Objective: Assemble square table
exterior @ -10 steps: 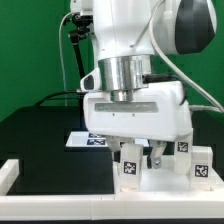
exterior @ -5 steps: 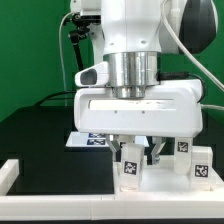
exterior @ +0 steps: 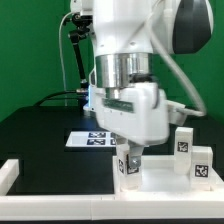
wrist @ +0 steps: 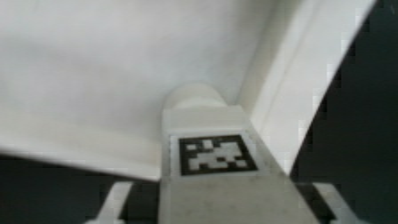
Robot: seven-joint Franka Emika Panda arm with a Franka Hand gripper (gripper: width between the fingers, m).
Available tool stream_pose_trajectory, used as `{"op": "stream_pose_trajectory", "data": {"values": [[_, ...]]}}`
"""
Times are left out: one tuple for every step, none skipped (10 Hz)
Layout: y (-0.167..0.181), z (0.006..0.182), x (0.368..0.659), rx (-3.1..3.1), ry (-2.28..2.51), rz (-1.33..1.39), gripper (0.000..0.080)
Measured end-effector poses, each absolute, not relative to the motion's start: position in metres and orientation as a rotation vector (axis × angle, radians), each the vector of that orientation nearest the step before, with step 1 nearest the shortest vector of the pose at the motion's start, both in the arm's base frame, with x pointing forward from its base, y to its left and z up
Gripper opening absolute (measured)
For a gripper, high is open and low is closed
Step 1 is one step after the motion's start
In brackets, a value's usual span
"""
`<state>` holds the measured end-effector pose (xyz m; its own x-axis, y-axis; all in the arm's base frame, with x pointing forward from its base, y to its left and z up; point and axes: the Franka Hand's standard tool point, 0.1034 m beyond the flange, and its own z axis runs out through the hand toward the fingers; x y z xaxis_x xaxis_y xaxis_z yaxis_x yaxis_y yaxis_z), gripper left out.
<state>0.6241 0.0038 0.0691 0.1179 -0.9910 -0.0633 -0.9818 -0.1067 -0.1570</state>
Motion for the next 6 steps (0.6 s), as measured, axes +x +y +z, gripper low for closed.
{"op": "stream_pose_trajectory", "data": {"values": [[0.0023, 0.0690, 0.6244, -2.111, 2.066, -0.037, 0.0294], [0.0012, 0.0686, 0.6238, -2.023, 2.148, -0.014, 0.0294], [0.0024, 0.0683, 0.6234, -2.037, 2.138, -0.016, 0.0294], [0.0025, 0.0683, 0.6234, -2.064, 2.112, -0.019, 0.0294], [0.0033, 0.0685, 0.6234, -2.108, 2.073, -0.029, 0.0294], [0.0072, 0.0690, 0.6232, -2.398, 1.761, -0.101, 0.0366]]}}
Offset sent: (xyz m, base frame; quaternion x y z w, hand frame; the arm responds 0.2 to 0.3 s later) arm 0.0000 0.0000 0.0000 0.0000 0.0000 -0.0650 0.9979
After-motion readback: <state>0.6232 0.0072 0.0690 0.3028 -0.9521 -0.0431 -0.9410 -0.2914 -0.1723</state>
